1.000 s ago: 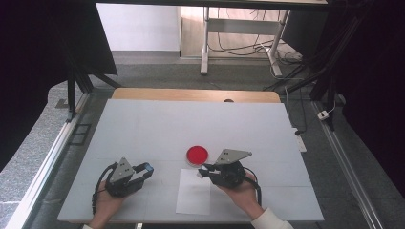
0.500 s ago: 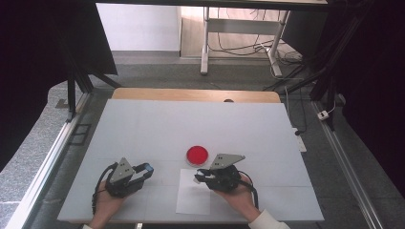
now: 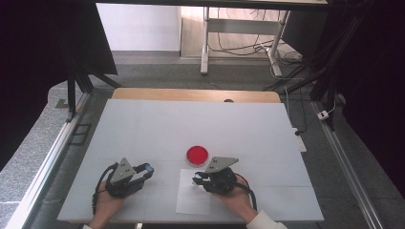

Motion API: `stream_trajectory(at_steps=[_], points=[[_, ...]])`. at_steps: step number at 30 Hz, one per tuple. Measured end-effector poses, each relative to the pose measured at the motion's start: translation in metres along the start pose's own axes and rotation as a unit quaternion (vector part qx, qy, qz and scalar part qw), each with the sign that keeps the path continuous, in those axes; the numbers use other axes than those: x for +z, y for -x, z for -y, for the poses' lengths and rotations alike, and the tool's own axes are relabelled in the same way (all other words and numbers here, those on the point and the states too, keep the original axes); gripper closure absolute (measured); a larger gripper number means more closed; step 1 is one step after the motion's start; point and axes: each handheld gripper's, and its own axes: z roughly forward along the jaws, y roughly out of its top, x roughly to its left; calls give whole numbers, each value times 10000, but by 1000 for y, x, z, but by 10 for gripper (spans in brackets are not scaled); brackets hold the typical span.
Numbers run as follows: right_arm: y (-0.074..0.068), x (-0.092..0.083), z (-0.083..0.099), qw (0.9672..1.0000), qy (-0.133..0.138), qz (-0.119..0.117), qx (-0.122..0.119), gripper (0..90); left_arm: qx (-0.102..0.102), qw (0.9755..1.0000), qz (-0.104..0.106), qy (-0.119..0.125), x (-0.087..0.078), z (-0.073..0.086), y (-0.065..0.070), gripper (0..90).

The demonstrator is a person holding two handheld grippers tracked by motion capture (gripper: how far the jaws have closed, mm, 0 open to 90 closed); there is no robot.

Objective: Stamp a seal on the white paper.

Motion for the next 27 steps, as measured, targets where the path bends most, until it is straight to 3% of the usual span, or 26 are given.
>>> stream_trajectory(at_steps=[7, 27], points=[[-1, 5, 1, 9998, -126, -67, -166, 752, 22, 10000, 11, -1, 0, 0, 0, 653], [-2, 13, 3, 9993, -272, 5, -243, 752, 22, 10000, 8, -15, 0, 1, -1, 652]])
